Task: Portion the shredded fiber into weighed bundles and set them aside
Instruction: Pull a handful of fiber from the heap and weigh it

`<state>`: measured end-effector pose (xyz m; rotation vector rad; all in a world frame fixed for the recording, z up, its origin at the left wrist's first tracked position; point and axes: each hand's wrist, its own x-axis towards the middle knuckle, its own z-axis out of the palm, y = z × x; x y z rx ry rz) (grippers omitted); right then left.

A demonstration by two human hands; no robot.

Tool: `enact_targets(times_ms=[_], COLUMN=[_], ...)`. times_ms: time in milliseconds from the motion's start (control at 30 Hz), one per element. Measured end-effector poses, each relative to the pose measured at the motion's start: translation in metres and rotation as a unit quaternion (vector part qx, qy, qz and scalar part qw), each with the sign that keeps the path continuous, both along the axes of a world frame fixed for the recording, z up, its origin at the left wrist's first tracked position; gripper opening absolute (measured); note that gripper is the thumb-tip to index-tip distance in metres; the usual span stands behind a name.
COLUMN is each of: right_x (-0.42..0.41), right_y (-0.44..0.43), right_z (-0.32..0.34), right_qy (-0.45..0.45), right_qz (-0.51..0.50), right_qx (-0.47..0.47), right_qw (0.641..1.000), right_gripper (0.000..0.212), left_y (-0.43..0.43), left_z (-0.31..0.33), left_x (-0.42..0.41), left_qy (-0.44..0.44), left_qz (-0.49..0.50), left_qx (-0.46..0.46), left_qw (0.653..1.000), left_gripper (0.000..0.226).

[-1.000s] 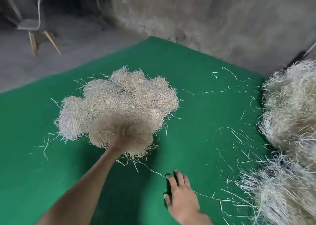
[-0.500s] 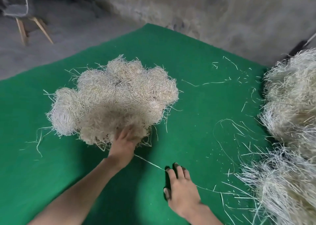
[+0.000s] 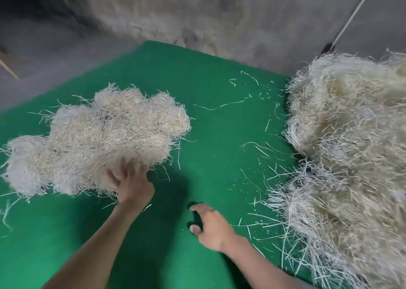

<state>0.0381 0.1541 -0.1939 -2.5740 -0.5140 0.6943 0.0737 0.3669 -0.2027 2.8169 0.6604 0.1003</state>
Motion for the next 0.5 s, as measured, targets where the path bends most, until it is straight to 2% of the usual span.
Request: enact_targets(times_ms=[67, 133, 167, 233, 300, 367, 433, 500], right_x=[-0.003, -0.011, -0.016, -0.027, -0.039, -0.050, -0.056, -0.057], right_y=[-0.019, -0.045, -0.059, -0.092, -0.130, -0.173, -0.223, -0.276], right_z=[0.012, 0.023, 0.029, 0.044, 0.062, 0.088, 0.120, 0.154], right_qy=[-0.031, -0.077, -0.098, -0.142, -0.196, -0.278, -0.392, -0.455], right_qz=[-0.021, -0.056, -0.079, -0.126, -0.172, -0.220, -0.269, -0.305], right_qx=[0.027, 0.050, 0.060, 0.073, 0.072, 0.065, 0.055, -0.020], right_qw=[0.999, 0.994, 0.990, 0.979, 0.963, 0.933, 0.878, 0.837], right_gripper=[0.043, 0.038, 0.036, 0.032, 0.029, 0.031, 0.038, 0.056], left_y=[-0.033, -0.074, -0.097, -0.145, -0.192, -0.232, -0.266, -0.297], left_z=[0.007, 0.013, 0.016, 0.030, 0.045, 0.057, 0.067, 0.081], left_x=[-0.018, -0.039, -0.049, -0.067, -0.083, -0.095, -0.106, -0.112], left_qy=[-0.123, -0.257, -0.299, -0.272, -0.195, -0.147, -0.103, -0.080], left_qz=[0.011, 0.000, -0.015, -0.027, -0.026, -0.074, -0.146, -0.193], left_qx=[-0.040, -0.117, -0.192, -0.387, -0.515, -0.544, -0.528, -0.533], left_qw=[0.992, 0.959, 0.935, 0.881, 0.835, 0.823, 0.830, 0.820], left_gripper=[0.052, 0.028, 0.020, 0.019, 0.020, 0.016, 0.042, 0.024])
